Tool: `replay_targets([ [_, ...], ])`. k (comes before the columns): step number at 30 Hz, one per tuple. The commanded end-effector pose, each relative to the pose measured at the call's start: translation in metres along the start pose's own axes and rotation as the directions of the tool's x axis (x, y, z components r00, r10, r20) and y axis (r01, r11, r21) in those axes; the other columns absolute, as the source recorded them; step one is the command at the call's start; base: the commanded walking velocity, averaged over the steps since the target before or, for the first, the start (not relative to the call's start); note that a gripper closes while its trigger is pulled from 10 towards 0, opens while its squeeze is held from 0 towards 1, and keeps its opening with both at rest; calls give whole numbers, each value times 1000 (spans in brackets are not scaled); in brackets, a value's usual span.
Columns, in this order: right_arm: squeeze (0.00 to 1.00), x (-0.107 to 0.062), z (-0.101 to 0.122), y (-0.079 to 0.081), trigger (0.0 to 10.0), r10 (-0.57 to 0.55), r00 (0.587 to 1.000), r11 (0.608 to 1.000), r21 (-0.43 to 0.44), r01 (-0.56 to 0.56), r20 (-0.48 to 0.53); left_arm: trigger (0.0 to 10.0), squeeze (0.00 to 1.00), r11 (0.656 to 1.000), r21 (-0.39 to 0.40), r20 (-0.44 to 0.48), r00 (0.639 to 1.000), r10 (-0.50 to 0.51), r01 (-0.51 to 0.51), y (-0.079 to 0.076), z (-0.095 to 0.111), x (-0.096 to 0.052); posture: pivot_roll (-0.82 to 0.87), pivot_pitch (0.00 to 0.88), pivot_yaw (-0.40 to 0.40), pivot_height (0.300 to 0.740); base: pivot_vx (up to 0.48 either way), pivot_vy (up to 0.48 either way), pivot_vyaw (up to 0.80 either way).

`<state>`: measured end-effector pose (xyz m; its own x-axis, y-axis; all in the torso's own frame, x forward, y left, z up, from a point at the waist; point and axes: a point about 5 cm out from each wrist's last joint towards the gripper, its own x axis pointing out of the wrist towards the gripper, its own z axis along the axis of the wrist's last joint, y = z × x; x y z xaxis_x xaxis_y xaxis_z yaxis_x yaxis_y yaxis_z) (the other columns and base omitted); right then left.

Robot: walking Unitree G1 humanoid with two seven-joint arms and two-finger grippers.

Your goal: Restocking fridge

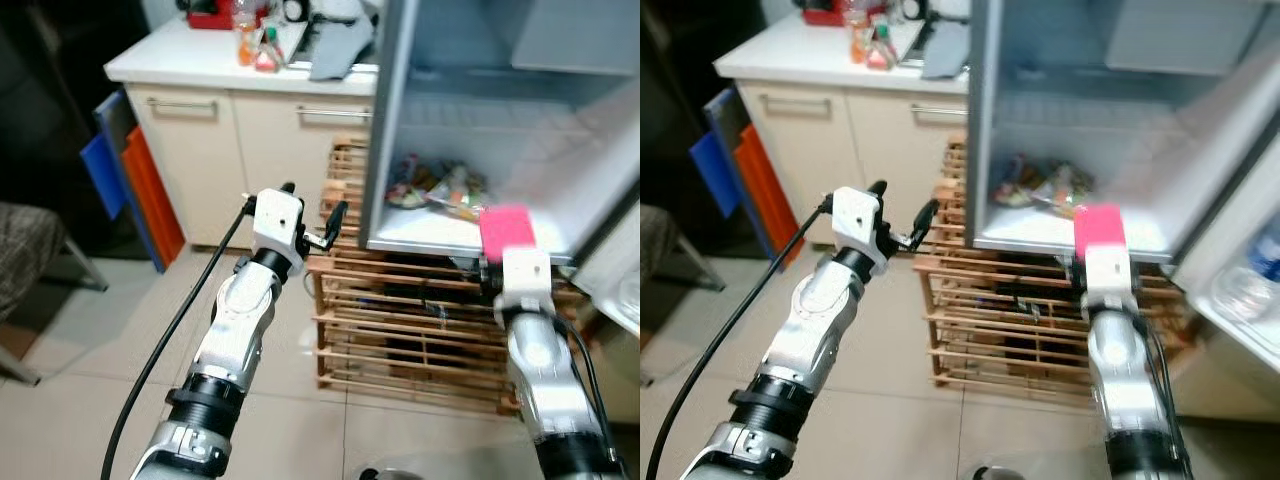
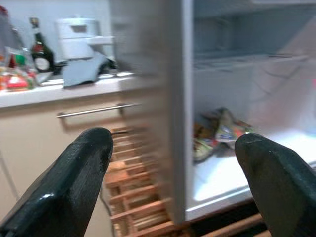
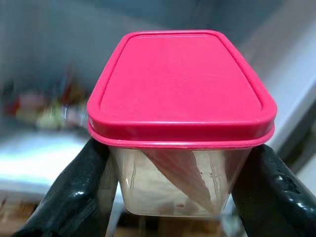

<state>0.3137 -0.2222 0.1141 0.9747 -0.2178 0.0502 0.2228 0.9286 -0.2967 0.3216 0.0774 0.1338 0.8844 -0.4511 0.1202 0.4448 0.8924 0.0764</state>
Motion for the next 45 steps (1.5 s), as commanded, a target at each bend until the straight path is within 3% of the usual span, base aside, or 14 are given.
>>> replay_targets([
  [1,0,6,3,7,0,-2,1000,1000,-2,2,11,10000,0,999,8,-37,998,-46,46,-3,-4,1,-112,0,35,740,0,0,0],
  [6,0,20,18,15,0,-27,998,999,28,26,51,10000,0,996,2,-37,995,-88,88,-7,-4,0,-95,0,30,740,0,0,0],
  [9,0,35,36,32,0,-33,997,996,87,26,76,10000,0,987,-5,-55,986,-159,159,-9,-6,-2,-82,0,28,740,0,0,0],
  [12,0,40,41,39,0,-45,996,991,129,35,73,10000,0,975,26,-68,974,-217,219,-11,-8,-7,-76,0,28,740,0,0,0],
  [16,0,44,43,39,0,-68,995,987,150,56,70,10000,0,962,79,-54,965,-257,260,-15,-7,-10,-75,0,29,740,430,0,0],
  [17,0,46,46,39,0,-81,994,985,162,68,75,10000,0,949,125,-47,957,-285,288,-19,-4,-10,-76,0,30,740,465,0,0],
  [20,0,48,49,40,0,-85,993,983,168,71,83,10000,0,941,145,-38,952,-303,305,-20,-2,-9,-79,0,31,740,465,0,0],
  [31,0,54,59,39,0,-93,986,984,163,71,136,10000,0,944,115,1,951,-310,308,-21,5,-10,-74,0,31,740,465,0,0],
  [40,0,54,88,38,0,-117,954,984,161,75,274,10000,0,950,103,-4,955,-296,295,-19,4,-13,-62,0,28,740,0,0,0],
  [45,0,61,95,36,0,-113,954,985,160,70,279,10000,0,949,96,-6,954,-300,299,-19,4,-16,-49,0,22,740,0,0,0],
])
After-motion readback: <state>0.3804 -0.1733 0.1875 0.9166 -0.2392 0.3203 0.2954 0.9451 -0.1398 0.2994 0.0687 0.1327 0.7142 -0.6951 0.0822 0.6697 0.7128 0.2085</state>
